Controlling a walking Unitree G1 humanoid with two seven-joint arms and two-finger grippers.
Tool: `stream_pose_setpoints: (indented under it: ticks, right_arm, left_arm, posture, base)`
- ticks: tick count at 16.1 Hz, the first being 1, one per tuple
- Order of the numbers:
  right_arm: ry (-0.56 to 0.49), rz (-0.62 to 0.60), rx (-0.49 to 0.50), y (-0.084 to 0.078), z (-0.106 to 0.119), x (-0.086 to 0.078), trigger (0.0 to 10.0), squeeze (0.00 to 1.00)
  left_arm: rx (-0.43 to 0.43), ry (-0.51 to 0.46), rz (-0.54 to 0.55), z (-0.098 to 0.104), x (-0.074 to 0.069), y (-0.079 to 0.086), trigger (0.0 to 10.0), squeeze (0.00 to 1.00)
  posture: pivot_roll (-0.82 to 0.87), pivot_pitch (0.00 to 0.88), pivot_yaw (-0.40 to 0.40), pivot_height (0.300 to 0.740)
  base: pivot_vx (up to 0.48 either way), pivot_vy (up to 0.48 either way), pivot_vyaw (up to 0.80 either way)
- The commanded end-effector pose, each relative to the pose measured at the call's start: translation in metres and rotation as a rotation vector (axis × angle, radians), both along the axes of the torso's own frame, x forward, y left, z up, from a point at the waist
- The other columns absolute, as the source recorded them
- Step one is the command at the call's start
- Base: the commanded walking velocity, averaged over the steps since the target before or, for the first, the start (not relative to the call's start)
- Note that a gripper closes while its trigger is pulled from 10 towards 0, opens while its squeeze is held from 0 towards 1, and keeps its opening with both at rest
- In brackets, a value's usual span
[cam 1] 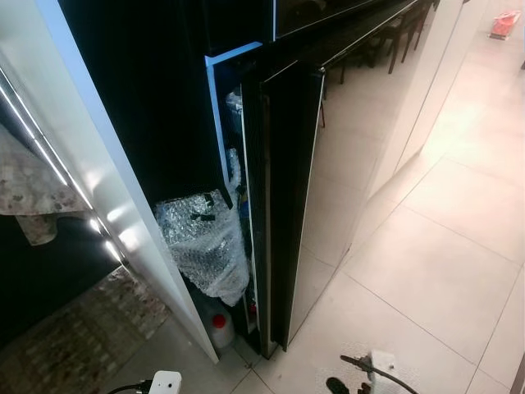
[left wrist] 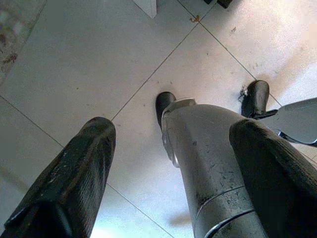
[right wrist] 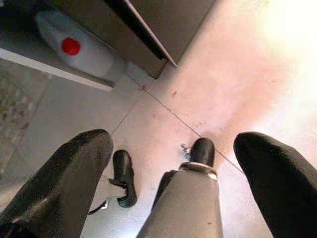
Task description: Restocking fridge
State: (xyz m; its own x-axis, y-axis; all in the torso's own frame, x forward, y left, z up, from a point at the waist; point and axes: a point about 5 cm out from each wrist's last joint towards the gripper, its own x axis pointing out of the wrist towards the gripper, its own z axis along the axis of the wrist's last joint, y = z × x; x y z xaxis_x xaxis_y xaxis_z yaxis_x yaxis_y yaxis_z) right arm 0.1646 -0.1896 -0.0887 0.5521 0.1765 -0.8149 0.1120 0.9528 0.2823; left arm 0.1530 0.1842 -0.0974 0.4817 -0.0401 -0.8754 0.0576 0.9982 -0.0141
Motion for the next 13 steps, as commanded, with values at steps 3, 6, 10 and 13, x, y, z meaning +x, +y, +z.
stream_pose_setpoints:
  ticks: [3,6,10,13]
  right_arm:
    - [-0.02,0.028,-0.049,0.006,-0.001,0.003,10.0,0.0]
    - [0.004,0.047,-0.024,0.011,-0.004,-0.003,10.0,0.0]
    - [0.023,0.058,-0.029,0.01,-0.006,-0.009,10.0,0.0]
    - [0.034,0.085,-0.036,0.006,-0.007,-0.013,10.0,0.0]
  left_arm:
    - [0.019,0.031,0.001,-0.004,-0.011,0.004,10.0,0.0]
    - [0.015,0.035,-0.003,-0.005,-0.013,0.002,10.0,0.0]
    - [0.016,0.036,-0.009,-0.005,-0.013,0.002,10.0,0.0]
    - [0.017,0.033,-0.006,-0.004,-0.013,0.003,10.0,0.0]
  posture:
    - [0.02,0.0,0.036,0.74]
    - [0.01,0.0,0.034,0.74]
    - [0.01,0.0,0.035,0.74]
    - [0.01,0.0,0.034,0.74]
  base:
    - [0.0,0.0,0.26]
    - [0.0,0.0,0.8]
    - [0.0,0.0,0.8]
    - [0.0,0.0,0.8]
